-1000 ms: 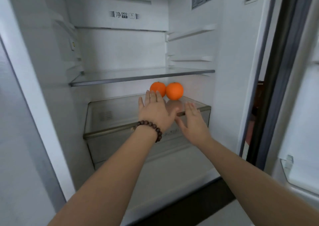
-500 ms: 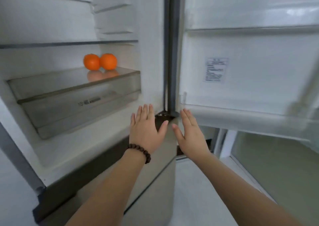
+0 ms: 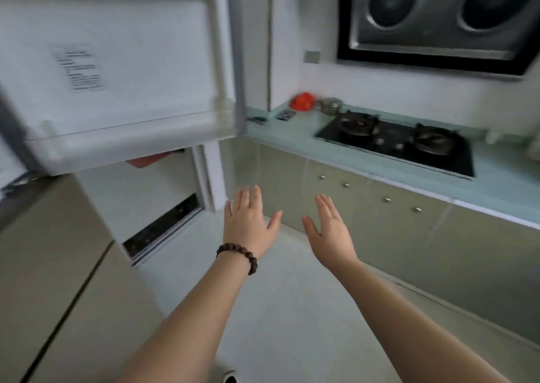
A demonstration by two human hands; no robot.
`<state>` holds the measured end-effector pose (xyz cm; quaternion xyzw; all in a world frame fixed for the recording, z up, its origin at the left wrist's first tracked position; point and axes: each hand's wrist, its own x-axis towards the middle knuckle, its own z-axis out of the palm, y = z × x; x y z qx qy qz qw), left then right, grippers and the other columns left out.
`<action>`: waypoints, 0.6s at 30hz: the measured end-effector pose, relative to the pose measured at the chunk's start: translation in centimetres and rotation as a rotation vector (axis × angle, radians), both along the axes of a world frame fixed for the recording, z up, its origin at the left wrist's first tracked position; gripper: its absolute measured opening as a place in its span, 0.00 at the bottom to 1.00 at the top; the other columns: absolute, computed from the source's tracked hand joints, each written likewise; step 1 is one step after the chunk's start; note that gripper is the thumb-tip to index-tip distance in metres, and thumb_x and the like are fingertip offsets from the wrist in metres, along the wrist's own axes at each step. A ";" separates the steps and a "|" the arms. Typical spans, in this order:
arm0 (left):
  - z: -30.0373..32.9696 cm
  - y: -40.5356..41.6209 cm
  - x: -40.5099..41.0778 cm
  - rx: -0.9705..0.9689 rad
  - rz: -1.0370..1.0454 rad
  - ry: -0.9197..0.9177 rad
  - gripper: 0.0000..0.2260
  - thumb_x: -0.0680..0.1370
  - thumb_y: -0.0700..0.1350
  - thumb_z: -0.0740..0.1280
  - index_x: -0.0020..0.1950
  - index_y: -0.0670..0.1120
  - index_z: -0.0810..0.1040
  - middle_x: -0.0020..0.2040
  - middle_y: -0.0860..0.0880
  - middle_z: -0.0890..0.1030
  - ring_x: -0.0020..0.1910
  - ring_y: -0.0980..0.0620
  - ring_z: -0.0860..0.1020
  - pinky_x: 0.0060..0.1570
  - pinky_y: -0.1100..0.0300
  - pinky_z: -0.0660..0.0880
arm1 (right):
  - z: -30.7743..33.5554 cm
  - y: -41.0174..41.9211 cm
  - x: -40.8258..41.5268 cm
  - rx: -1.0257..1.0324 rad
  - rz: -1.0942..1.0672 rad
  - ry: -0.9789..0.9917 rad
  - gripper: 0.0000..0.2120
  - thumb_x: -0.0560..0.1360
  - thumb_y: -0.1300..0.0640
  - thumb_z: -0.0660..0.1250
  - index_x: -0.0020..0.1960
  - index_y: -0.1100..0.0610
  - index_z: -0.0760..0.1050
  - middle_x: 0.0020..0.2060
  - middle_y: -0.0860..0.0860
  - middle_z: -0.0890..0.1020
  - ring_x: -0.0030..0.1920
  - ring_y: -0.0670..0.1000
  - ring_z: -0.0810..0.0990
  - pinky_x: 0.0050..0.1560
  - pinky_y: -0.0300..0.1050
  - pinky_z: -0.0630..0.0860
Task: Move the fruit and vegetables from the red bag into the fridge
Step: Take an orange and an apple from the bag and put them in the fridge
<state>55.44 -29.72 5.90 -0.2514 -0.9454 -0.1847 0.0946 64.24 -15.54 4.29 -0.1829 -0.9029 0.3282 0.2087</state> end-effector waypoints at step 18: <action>-5.2 41.5 24.1 -0.129 -0.929 -0.090 0.32 0.78 0.60 0.55 0.77 0.46 0.52 0.77 0.46 0.56 0.77 0.47 0.50 0.74 0.47 0.50 | -7.2 28.4 33.7 -0.199 -1.034 -0.082 0.26 0.79 0.48 0.57 0.74 0.57 0.59 0.75 0.51 0.58 0.76 0.48 0.52 0.72 0.43 0.53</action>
